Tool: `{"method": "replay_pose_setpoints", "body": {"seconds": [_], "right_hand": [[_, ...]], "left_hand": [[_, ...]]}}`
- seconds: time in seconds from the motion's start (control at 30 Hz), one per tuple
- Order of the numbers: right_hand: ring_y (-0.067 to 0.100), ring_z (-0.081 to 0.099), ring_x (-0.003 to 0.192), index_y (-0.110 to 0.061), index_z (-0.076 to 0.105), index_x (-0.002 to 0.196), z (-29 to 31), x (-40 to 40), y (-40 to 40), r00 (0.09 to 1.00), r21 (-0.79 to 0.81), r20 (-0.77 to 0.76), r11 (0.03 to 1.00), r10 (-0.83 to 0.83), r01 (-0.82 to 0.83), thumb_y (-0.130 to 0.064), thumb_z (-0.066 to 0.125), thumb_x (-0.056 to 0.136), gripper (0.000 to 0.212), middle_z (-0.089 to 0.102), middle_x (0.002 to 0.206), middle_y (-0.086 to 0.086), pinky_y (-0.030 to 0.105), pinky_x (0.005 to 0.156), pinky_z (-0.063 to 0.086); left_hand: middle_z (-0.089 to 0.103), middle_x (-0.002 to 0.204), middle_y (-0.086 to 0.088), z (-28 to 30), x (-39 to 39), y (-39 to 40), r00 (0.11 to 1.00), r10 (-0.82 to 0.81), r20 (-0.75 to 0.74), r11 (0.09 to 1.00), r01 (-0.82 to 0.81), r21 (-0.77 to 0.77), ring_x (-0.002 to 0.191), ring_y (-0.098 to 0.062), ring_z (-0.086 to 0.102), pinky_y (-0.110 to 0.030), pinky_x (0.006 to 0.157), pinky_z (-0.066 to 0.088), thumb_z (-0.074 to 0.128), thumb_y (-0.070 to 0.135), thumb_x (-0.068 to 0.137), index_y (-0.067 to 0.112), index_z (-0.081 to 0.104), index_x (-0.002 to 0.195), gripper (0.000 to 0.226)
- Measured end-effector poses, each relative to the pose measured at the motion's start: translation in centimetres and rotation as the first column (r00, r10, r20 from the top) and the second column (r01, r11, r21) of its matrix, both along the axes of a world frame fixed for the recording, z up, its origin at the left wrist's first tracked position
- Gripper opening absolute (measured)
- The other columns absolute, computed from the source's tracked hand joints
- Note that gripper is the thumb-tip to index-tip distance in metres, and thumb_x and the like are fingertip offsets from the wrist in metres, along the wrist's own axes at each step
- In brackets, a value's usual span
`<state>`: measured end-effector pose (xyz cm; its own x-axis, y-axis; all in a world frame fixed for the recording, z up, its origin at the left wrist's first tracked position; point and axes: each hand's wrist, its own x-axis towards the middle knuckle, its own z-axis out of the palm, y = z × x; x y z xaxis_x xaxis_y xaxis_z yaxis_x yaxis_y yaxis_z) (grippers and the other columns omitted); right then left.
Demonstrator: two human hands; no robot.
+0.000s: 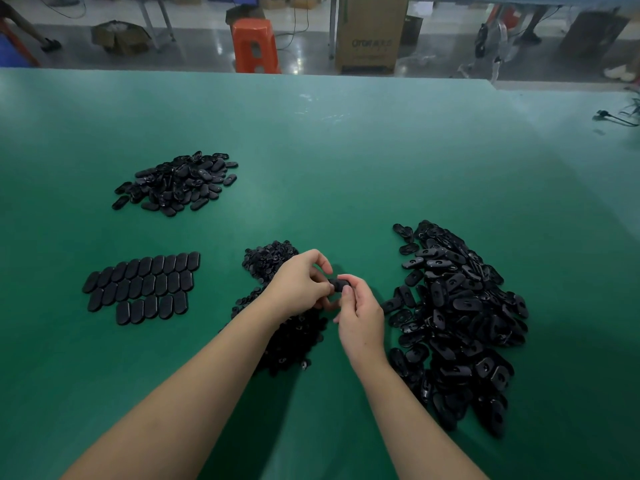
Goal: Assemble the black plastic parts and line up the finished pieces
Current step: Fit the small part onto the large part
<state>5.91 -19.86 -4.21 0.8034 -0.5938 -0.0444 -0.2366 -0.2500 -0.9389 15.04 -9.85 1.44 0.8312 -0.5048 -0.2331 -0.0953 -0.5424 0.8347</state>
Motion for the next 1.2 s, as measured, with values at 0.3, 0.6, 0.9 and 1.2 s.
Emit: {"method": "replay_pose_setpoints", "body": {"seconds": [0.3,0.6,0.9,1.2], "right_hand": [[0.013,0.063,0.073,-0.031,0.069,0.115,-0.1,-0.1,-0.1,0.999,-0.027,0.019,0.999,0.040,-0.040,-0.020,0.047,0.106,0.025,0.064,0.080,-0.015,0.039,0.075,0.055],[0.010,0.063,0.073,-0.029,0.070,0.113,-0.7,-0.1,-0.1,0.996,-0.021,0.076,0.999,0.042,-0.041,-0.019,0.052,0.104,0.023,0.070,0.088,-0.014,0.040,0.076,0.057],[0.012,0.066,0.064,-0.042,0.060,0.097,-0.7,-0.2,-0.2,0.993,0.068,0.112,0.997,0.033,-0.041,-0.021,0.049,0.104,0.025,0.070,0.072,-0.005,0.031,0.064,0.056],[0.003,0.064,0.074,-0.030,0.064,0.098,-0.4,-0.2,-0.3,0.988,0.118,0.155,0.993,0.013,-0.031,-0.016,0.056,0.102,0.017,0.071,0.083,-0.013,0.016,0.067,0.048]], "left_hand": [[0.075,0.073,-0.009,-0.3,0.3,0.1,0.994,0.041,-0.097,0.999,-0.043,-0.014,0.062,-0.025,0.073,-0.038,0.064,0.061,0.072,0.001,0.086,0.010,0.051,0.095,0.025],[0.075,0.073,0.000,0.4,0.3,-0.5,0.999,0.005,0.053,0.986,-0.014,0.169,0.057,-0.012,0.067,-0.024,0.058,0.050,0.072,0.011,0.084,0.017,0.061,0.102,0.022],[0.073,0.069,0.000,-0.3,0.5,0.3,0.999,0.012,0.039,0.996,-0.016,0.093,0.060,-0.010,0.065,-0.026,0.059,0.054,0.085,0.028,0.080,0.016,0.074,0.079,0.017],[0.072,0.068,-0.013,-0.5,-0.4,0.1,0.978,0.027,-0.209,0.987,-0.059,-0.148,0.054,-0.019,0.064,-0.030,0.053,0.056,0.070,0.004,0.092,0.002,0.070,0.091,0.002]]}}
